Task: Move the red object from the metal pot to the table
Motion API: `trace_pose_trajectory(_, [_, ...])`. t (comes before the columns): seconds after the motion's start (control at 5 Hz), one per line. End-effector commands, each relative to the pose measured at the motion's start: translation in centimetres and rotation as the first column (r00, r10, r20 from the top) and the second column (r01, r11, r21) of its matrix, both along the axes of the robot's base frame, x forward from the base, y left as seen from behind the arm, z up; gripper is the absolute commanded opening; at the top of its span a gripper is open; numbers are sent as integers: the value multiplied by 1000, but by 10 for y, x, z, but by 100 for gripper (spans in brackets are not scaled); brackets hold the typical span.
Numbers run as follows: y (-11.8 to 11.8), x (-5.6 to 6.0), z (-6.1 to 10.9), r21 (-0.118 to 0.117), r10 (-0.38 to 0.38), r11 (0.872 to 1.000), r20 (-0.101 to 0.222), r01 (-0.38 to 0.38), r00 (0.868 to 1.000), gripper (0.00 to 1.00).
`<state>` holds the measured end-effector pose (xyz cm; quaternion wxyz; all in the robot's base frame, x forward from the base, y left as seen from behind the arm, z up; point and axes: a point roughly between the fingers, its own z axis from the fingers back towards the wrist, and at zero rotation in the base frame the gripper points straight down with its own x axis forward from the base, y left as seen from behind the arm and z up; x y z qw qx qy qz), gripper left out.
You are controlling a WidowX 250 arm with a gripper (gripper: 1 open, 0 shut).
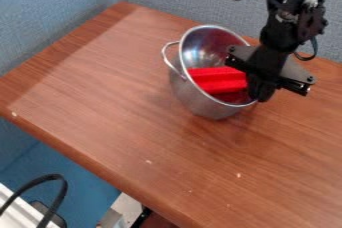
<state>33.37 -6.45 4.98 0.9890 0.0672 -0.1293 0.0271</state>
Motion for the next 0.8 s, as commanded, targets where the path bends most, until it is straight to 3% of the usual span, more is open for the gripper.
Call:
trace_pose_trajectory(0.0, [-4,-6,-34,-16,2,1000,-71,-3,997,0])
trace_pose_trajectory(0.4, [-14,-15,-69,-81,42,995,-148,-55,988,0])
trace_pose_trajectory(0.6, [0,-18,-61,-99,110,987,-162,-127,981,0])
